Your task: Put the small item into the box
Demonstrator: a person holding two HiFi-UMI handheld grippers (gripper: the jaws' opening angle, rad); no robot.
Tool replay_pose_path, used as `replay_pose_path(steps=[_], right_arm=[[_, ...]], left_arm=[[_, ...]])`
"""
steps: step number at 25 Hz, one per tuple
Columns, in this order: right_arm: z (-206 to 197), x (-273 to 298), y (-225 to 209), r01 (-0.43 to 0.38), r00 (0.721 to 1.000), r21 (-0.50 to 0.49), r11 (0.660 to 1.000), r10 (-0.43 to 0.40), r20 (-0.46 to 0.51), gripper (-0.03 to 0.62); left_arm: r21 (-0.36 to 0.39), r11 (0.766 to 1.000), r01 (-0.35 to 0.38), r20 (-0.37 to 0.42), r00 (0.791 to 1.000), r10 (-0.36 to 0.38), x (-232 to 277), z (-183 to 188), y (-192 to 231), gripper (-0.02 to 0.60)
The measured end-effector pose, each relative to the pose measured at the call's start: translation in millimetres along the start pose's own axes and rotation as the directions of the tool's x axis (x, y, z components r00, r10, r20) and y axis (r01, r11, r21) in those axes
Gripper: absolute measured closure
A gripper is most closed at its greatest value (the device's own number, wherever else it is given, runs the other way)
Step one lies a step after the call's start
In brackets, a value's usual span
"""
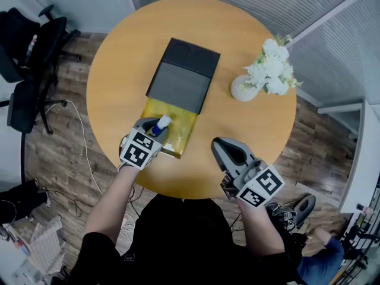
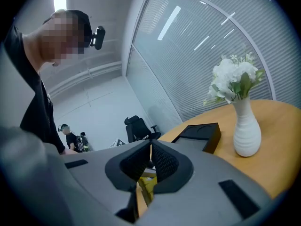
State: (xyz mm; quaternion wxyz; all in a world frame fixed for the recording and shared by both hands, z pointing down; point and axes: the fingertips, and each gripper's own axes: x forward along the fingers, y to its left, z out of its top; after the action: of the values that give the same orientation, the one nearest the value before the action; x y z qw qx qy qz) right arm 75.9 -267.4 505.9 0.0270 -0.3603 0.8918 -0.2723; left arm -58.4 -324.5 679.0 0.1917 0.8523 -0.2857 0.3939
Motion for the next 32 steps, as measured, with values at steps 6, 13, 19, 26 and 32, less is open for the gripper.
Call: replay_pose_path(steps=[6, 13, 19, 26, 32], right_arm=[[2.1, -5.6, 0.6, -0.001, 1.0, -0.002, 1.0, 0.001, 0.005, 0.557], [9.0, -13.1, -0.5, 0.013, 1.0, -0.014, 1.0, -0.013, 0.003, 0.557], [29.1, -18.1, 11.8, 0.004, 1.0, -0.057, 0.998, -0.003, 0.019, 0.557], [52.1, -22.2, 31.2, -0.012, 0.999, -0.105, 0.994, 0.018, 0.048, 0.557], [66.8, -19.7, 41.8, -0.036, 0.997, -0.135, 0.99, 0.045, 0.063, 0.557]], left_arm=[[0.065, 0.998, 0.007, -0.114, 0.993, 0.001, 24.5, -20.5, -0.7, 0.437], [0.119, 0.992, 0.045, -0.191, 0.981, -0.021, 38.0, -31.1, -5.2, 0.425], [0.105, 0.994, 0.029, -0.186, 0.983, -0.009, 30.9, -32.4, 0.3, 0.411], [0.069, 0.998, -0.014, -0.117, 0.993, 0.022, -7.0, -20.0, 5.1, 0.411], [0.0, 1.0, -0.013, -0.023, 1.0, 0.013, -44.0, 1.0, 0.2, 0.444]])
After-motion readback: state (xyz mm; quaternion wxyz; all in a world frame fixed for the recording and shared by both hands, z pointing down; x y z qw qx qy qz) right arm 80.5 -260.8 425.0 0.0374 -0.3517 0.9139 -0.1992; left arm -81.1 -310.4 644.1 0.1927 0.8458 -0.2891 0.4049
